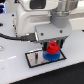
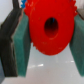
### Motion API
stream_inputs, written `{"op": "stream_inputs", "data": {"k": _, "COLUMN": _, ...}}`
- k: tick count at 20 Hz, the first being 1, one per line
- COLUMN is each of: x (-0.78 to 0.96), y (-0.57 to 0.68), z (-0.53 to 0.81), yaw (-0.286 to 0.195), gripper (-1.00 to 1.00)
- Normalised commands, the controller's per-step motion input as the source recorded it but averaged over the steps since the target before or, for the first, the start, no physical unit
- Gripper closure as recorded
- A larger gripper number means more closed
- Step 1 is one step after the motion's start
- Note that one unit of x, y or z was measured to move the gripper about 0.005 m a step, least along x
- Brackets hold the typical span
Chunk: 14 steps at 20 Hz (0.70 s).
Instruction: Insert the blue gear onto the right peg, followed by the red gear
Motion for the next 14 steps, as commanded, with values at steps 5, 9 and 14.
{"op": "stream_inputs", "data": {"k": 5, "x": 0.10, "y": 0.16, "z": 0.26, "yaw": 0.000, "gripper": 1.00}}
{"op": "stream_inputs", "data": {"k": 9, "x": 0.08, "y": -0.04, "z": 0.12, "yaw": 0.000, "gripper": 1.00}}
{"op": "stream_inputs", "data": {"k": 14, "x": 0.10, "y": -0.18, "z": -0.15, "yaw": 0.000, "gripper": 1.00}}
